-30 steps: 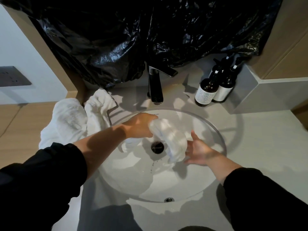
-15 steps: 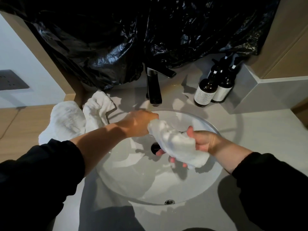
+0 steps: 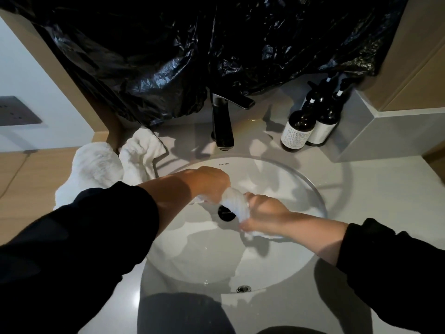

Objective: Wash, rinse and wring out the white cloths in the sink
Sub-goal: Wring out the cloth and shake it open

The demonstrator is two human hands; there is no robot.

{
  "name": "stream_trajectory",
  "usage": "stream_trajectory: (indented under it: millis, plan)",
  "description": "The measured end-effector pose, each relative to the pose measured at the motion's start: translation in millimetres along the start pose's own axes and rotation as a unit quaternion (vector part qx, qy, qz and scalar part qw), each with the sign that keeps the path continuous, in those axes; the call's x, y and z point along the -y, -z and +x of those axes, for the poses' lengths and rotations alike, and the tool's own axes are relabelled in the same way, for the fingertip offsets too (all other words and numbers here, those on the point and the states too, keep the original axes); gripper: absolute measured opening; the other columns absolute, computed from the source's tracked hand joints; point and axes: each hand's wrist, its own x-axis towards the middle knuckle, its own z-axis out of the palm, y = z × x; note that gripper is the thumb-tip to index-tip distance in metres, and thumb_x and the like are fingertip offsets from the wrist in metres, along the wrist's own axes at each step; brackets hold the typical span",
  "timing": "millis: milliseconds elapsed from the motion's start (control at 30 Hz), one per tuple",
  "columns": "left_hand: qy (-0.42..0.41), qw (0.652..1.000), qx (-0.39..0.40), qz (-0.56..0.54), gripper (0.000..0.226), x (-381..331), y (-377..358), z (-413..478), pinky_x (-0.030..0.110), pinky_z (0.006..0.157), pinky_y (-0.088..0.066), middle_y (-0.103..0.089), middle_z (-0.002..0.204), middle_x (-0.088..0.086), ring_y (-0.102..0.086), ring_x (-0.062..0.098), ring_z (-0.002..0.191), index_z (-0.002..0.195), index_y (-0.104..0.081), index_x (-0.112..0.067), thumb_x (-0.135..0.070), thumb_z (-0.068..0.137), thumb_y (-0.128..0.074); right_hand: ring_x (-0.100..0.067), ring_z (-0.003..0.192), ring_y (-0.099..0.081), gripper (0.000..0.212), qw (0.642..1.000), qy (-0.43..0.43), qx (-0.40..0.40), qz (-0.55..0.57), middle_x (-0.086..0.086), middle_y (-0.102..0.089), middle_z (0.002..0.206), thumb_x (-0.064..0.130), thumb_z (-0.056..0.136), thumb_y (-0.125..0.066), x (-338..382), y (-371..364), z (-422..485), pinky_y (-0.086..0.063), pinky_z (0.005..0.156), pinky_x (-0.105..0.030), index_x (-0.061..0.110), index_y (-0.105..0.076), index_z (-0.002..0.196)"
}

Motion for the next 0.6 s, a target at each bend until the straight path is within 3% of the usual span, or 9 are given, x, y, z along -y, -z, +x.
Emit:
stream_trajectory:
  millis: [67, 167, 400, 533, 600]
  plan:
    - [0.030, 0.997, 0.058, -0.039, 0.020, -5.0, 4.0, 2.5, 0.025, 0.055, -0.038, -0.054, 0.074, 0.003, -0.051, 0.022, 0.063, 0.084, -0.058, -0.011, -0.002, 0.068, -0.064, -0.017, 0.076, -0.059, 0.041, 0.993, 0.007, -0.019, -0.115, 0.007, -0.057, 0.082, 0.030, 0.069, -0.067, 3.4, -6.4, 9.1, -0.042, 0.059, -0.028, 0.021, -0.046, 0.103]
    - [0.062, 0.986, 0.124, -0.091, 0.033, -8.9, 7.6, 3.7, 0.028, 0.067, -0.042, -0.057, 0.086, 0.005, -0.056, 0.026, 0.076, 0.095, -0.056, -0.011, -0.008, 0.066, -0.072, -0.020, 0.071, -0.054, 0.040, 0.968, 0.024, -0.061, -0.243, 0.006, -0.051, 0.078, 0.026, 0.072, -0.065, 1.5, 2.3, 20.0, -0.037, 0.061, -0.026, 0.016, -0.045, 0.106]
    - [0.082, 0.965, 0.143, -0.202, 0.025, 2.3, -4.7, -0.9, 0.028, 0.071, -0.044, -0.065, 0.084, 0.004, -0.059, 0.026, 0.075, 0.087, -0.064, -0.015, -0.015, 0.065, -0.074, -0.024, 0.098, -0.062, 0.044, 0.942, 0.098, -0.066, -0.315, 0.001, -0.062, 0.104, 0.039, 0.080, -0.062, 0.1, 10.5, 35.4, -0.038, 0.071, -0.028, 0.019, -0.045, 0.115]
    - [0.092, 0.951, 0.048, -0.290, 0.020, 8.8, -10.7, -5.0, 0.026, 0.065, -0.043, -0.063, 0.074, 0.002, -0.059, 0.022, 0.069, 0.086, -0.062, -0.015, -0.010, 0.069, -0.071, -0.024, 0.095, -0.062, 0.040, 0.957, 0.075, -0.120, -0.255, 0.002, -0.063, 0.101, 0.040, 0.076, -0.065, 0.8, 18.6, 41.3, -0.041, 0.072, -0.029, 0.023, -0.048, 0.108]
    - [0.101, 0.939, -0.024, -0.326, 0.023, 10.3, -13.4, -6.5, 0.027, 0.064, -0.047, -0.066, 0.083, 0.005, -0.064, 0.023, 0.076, 0.089, -0.062, -0.016, -0.008, 0.069, -0.069, -0.019, 0.094, -0.061, 0.047, 0.985, 0.036, -0.134, -0.107, 0.008, -0.060, 0.102, 0.041, 0.072, -0.072, -8.1, 23.9, 37.5, -0.044, 0.075, -0.028, 0.030, -0.047, 0.111]
